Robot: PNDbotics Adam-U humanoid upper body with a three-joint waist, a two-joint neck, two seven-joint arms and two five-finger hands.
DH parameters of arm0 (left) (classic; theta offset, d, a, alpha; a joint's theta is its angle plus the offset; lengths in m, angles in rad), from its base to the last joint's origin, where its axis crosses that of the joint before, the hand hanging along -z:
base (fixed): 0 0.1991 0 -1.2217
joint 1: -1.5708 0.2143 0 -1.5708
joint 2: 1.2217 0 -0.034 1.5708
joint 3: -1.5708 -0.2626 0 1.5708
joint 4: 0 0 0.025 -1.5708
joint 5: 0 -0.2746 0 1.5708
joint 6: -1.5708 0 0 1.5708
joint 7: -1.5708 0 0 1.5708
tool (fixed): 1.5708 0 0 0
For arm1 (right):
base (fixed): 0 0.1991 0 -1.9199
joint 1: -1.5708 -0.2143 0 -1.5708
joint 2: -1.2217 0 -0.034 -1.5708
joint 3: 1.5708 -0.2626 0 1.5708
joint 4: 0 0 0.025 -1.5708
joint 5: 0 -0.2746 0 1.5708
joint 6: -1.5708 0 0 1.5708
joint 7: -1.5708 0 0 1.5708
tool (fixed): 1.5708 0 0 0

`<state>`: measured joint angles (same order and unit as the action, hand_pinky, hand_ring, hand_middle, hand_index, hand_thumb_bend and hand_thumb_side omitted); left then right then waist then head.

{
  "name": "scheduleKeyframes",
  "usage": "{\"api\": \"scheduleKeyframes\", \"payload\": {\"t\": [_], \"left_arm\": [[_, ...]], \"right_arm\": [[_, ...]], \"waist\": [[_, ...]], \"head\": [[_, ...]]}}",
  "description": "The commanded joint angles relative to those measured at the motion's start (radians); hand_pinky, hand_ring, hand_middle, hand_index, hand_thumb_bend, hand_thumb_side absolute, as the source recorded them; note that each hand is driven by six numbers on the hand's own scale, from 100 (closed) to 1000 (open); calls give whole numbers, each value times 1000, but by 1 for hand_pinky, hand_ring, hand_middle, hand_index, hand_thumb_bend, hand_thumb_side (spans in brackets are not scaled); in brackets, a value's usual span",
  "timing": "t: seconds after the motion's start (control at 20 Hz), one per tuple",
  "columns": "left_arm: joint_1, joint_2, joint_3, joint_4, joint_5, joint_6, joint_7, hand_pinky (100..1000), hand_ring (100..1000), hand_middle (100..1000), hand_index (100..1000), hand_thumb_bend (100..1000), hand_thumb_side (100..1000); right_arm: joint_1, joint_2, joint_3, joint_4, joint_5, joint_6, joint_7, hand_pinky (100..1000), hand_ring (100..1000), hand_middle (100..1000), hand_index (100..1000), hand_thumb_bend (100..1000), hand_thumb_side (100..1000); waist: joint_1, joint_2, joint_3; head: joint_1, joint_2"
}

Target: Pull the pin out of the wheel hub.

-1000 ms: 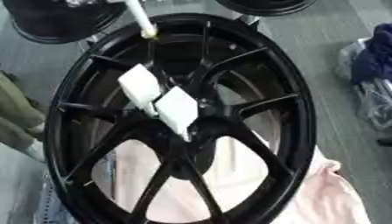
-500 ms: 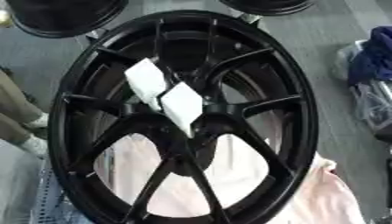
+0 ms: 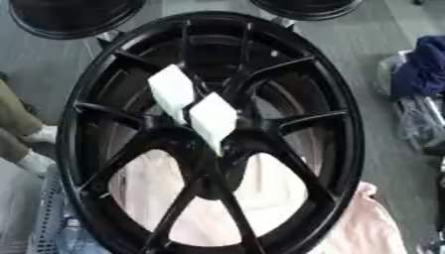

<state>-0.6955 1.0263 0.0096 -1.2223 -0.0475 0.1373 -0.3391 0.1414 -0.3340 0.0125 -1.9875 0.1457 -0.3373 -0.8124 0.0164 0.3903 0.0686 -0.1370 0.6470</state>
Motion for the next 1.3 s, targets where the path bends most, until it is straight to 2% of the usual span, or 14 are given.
{"api": "scheduleKeyframes", "payload": {"t": [0.05, 0.1, 0.15, 0.2, 0.35, 0.55, 0.6, 0.9, 0.95, 1.1, 1.3], "left_arm": [[5, 25, 0, -1, -21, -20, -45, 836, 724, 616, 782, 100, 413], [10, 24, -4, -2, -36, -31, -73, 878, 785, 696, 826, 100, 463], [12, 23, -4, -3, -52, -42, -96, 901, 822, 737, 847, 100, 539], [13, 21, -1, -3, -64, -51, -113, 908, 836, 750, 859, 159, 676], [11, 17, 4, -1, -77, -71, -136, 904, 842, 755, 861, 175, 695], [8, 14, 6, -4, -73, -76, -139, 896, 834, 745, 851, 132, 669], [7, 12, 6, -5, -68, -77, -139, 889, 824, 731, 843, 100, 678], [7, 5, 11, -21, -22, -67, -121, 858, 767, 657, 795, 100, 607], [7, 3, 12, -31, -9, -65, -112, 856, 760, 647, 788, 100, 637], [13, -7, 19, -107, 80, -76, -68, 837, 712, 597, 762, 100, 646], [40, -25, 23, -278, 232, -83, 36, 824, 667, 558, 743, 100, 634]], "right_arm": [[-3, -4, -3, -12, -5, -11, -4, 518, 789, 728, 782, 100, 652], [-4, -4, -3, -12, -6, -11, -2, 518, 790, 728, 782, 100, 653], [-5, -4, -2, -12, -7, -11, -1, 518, 790, 728, 782, 100, 653], [-6, -5, -1, -12, -8, -11, 0, 518, 790, 728, 782, 100, 653], [-6, -6, 0, -12, -10, -11, 3, 518, 790, 729, 782, 100, 653], [-7, -8, 0, -12, -13, -11, 4, 518, 790, 729, 783, 100, 653], [-7, -9, 0, -12, -13, -11, 5, 518, 790, 729, 783, 100, 646], [-3, -13, -2, -12, -11, -14, 7, 518, 790, 729, 783, 100, 642], [-3, -14, -2, -12, -10, -14, 7, 518, 790, 729, 783, 100, 642], [-3, -14, -2, -12, -9, -17, 7, 518, 790, 729, 783, 100, 640], [-6, -16, 0, -12, -4, -19, 9, 519, 790, 729, 783, 100, 637]], "waist": [[2, -14, 0], [1, -13, 0], [0, -13, 0], [-1, -13, 1], [-2, -14, 3], [-3, -15, 6], [-3, -16, 6], [-5, -21, 8], [-6, -21, 8], [-9, -21, 11], [-14, -20, 15]], "head": [[2, -17], [1, -18], [1, -18], [1, -18], [1, -17], [2, -15], [1, -15], [0, -14], [-1, -14], [-1, -14], [2, -14]]}}
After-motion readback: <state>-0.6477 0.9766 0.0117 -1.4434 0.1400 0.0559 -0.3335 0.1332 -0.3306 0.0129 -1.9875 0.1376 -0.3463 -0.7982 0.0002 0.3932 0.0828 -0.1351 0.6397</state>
